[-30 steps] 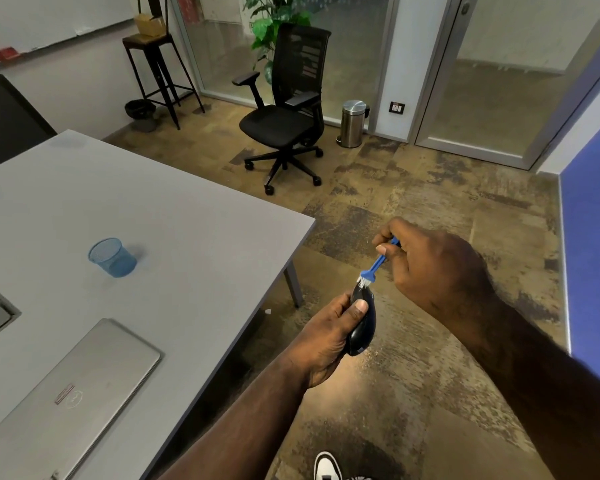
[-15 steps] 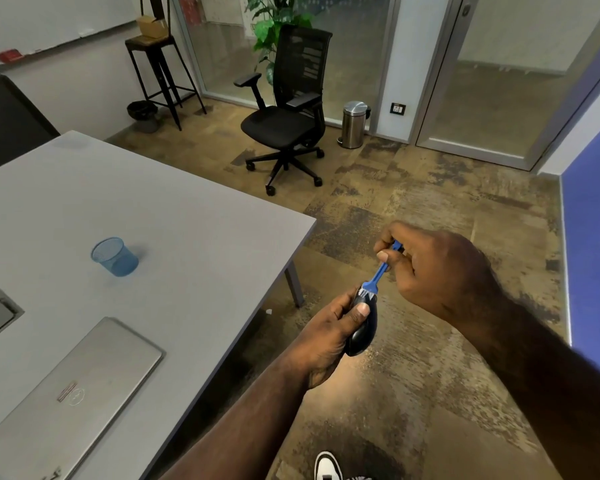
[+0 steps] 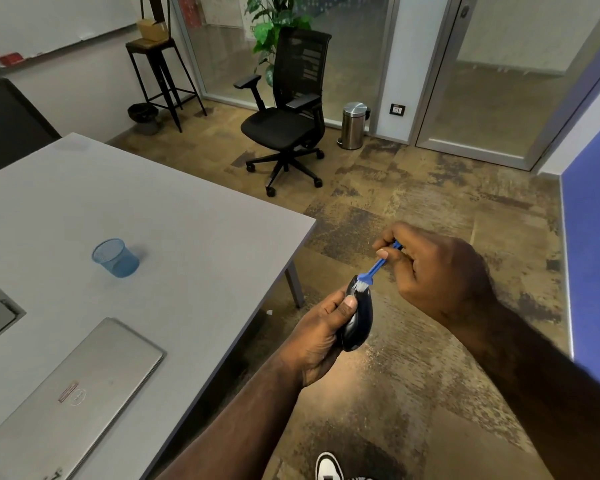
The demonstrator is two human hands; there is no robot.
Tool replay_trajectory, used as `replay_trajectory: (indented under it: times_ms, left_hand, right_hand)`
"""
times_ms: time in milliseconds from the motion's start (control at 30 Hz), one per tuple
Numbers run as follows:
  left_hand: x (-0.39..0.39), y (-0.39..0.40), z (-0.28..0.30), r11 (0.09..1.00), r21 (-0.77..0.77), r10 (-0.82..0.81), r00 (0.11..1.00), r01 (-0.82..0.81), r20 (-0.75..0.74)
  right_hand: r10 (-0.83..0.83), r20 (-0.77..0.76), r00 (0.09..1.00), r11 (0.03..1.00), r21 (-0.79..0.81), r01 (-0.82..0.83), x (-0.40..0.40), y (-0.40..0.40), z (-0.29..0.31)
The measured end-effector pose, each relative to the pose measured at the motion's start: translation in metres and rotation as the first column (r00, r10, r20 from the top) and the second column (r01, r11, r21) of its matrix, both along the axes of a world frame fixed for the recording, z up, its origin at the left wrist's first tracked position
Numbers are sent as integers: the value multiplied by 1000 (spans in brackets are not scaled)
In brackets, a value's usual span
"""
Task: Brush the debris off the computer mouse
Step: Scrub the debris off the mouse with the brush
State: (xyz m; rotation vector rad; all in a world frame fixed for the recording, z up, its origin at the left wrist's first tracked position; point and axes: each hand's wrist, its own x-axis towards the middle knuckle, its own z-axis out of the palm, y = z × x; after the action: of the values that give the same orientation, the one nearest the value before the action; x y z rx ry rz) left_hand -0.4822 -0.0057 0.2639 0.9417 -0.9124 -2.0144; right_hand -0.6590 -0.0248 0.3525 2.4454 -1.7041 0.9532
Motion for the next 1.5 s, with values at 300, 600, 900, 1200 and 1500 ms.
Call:
replay_trajectory:
  times_ms: [300,600,900,1200,1500]
  left_hand:
    - [3,-1,1,999,25,24,1000,-24,-6]
    - [4,-5,-6,976,206,116,975,-76,-188]
    - [10,-15,-17,939,337,185,929,-71,-322]
    - [9,-18,-19,947,319,155,918,-33,-365]
    - [10,-20,-25,953,300,142,920,-28,-364]
  right_hand:
    - [63,10,998,998,-23,-63,-1,0,-2]
    - [4,14,1000,1000,-15,-3,-5,-3,-7]
    - [150,96,984,988,-41,-147,-5,4,-14]
    - [146,73,987,987,-81,-140,0,0,-15]
    - [204,133,970,979,-39,-201,0,0,-16]
